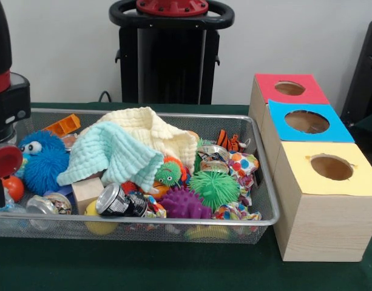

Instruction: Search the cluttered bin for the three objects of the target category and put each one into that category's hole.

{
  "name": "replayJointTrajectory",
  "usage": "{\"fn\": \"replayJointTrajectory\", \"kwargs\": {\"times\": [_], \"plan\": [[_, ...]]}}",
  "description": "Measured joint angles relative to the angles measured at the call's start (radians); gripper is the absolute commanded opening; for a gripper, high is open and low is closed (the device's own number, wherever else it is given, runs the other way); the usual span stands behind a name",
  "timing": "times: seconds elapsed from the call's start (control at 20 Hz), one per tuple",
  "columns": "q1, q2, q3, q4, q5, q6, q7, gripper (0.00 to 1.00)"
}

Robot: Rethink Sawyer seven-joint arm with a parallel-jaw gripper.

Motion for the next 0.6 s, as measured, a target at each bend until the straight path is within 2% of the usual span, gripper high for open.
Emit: {"fn": "replayJointTrajectory", "kwargs": {"times": [0.3, 0.35, 0.6], "plan": [[-0.009, 0.009, 0.000, 0.000, 0.000, -0.020, 0.000, 0.00], [-0.016, 0.013, 0.000, 0.000, 0.000, -0.021, 0.000, 1.00], [-0.031, 0.015, 0.000, 0.006, 0.000, -0.026, 0.000, 1.00]]}}
